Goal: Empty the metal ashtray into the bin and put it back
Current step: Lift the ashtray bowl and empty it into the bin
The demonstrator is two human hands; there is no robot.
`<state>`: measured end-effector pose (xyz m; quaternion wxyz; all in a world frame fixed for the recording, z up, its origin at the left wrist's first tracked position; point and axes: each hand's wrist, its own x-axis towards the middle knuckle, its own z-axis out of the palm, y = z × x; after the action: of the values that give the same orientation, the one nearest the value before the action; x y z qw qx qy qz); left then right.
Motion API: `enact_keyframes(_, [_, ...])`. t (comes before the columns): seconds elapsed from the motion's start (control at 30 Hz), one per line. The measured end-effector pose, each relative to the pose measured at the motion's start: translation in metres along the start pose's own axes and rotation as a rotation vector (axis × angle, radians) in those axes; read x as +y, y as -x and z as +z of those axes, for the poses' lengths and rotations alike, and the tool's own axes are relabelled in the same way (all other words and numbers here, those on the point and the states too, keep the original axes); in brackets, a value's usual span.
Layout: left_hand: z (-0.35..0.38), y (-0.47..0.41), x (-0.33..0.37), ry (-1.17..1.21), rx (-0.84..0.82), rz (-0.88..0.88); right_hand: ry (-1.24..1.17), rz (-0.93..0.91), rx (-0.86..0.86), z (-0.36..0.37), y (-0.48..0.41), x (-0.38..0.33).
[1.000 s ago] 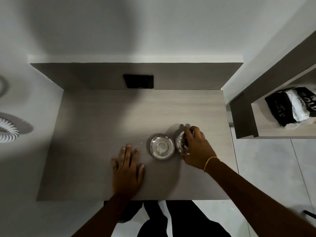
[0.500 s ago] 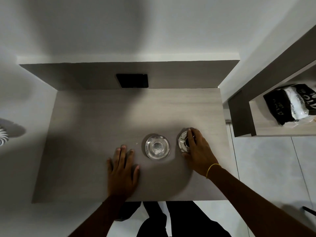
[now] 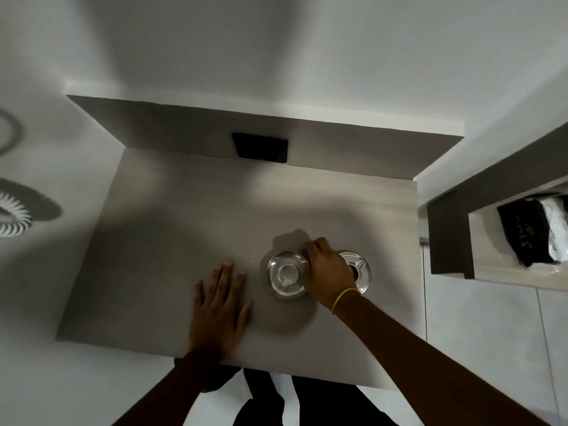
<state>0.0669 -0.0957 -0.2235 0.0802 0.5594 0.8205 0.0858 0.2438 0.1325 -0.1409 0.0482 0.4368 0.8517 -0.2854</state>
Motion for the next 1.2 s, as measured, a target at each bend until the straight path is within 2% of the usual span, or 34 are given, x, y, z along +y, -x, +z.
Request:
enact_keyframes(0.17, [-0.001, -0.003, 0.002, 0.014, -0.015, -0.012, -0.013, -0.002, -0.117, -0.002, -0.017, -0.007])
enact_keyframes(0.37, [-0.001, 0.001, 0.0, 0.046, -0.04, -0.017, -0.259, 0.06, 0.004, -0.006, -0.011, -0.02])
enact_keyframes(0.63, [-0.015, 0.077, -0.01, 0.17, -0.025, -0.129, -0.379, -0.073, 0.124, 0.014, 0.039, -0.102])
enact_keyframes(0.87, [0.001, 0.215, -0.057, 0.233, -0.025, -0.248, -0.494, -0.356, 0.129, 0.11, 0.119, -0.181])
enact_keyframes(1.03, [0.082, 0.322, -0.094, 0.216, -0.155, -0.276, -0.243, -0.515, 0.013, 0.249, 0.15, -0.184])
enact_keyframes(1.2, [0.174, 0.404, -0.097, 0.243, -0.374, -0.396, -0.131, -0.484, -0.122, 0.387, 0.124, -0.151])
